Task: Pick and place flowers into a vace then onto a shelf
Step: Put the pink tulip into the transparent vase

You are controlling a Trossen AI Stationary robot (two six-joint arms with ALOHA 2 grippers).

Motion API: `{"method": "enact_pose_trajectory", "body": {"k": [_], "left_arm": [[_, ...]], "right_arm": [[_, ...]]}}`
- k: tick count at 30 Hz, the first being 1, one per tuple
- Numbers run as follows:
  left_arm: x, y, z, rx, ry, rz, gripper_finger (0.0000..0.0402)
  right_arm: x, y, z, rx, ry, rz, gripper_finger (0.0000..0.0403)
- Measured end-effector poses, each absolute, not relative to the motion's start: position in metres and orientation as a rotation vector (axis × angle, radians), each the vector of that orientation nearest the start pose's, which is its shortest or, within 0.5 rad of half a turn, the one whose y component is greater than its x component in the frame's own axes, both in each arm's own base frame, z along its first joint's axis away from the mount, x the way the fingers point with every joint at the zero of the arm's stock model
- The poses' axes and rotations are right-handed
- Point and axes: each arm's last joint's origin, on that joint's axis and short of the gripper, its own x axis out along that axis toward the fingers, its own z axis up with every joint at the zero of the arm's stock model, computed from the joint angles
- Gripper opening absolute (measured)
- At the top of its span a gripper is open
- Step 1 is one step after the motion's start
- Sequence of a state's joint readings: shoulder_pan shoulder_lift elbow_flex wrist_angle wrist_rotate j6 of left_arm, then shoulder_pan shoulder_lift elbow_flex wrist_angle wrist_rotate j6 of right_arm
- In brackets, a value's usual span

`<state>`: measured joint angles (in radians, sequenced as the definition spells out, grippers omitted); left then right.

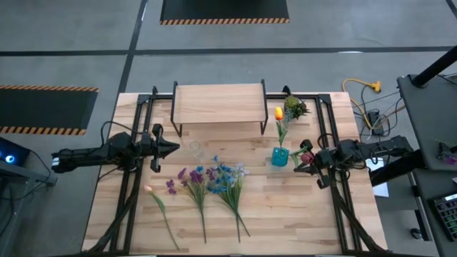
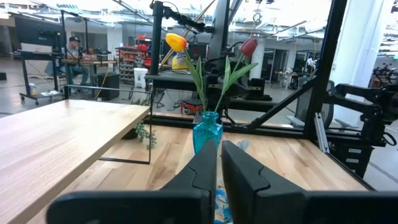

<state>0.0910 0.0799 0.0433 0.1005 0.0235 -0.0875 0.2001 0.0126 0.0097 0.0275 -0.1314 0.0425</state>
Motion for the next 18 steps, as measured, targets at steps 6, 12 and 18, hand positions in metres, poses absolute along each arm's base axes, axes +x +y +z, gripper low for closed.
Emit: {"method": "enact_pose_trajectory", "body": {"k": [6,12,18], "left_arm": [[0.1,0.008,0.182,-0.084,-0.067,0.065,0.0087],[0.098,0.008,0.195,-0.017,-0.141,0.066,0.0131],[0.096,0.008,0.21,-0.051,-0.211,0.061,0.0133]], "right_arm": [[0.095,0.023,0.168,0.052,-0.013,0.331,0.0008],[0.095,0.023,0.17,-0.009,-0.044,0.33,0.0008],[0.095,0.023,0.175,-0.036,-0.097,0.328,0.0008]]}}
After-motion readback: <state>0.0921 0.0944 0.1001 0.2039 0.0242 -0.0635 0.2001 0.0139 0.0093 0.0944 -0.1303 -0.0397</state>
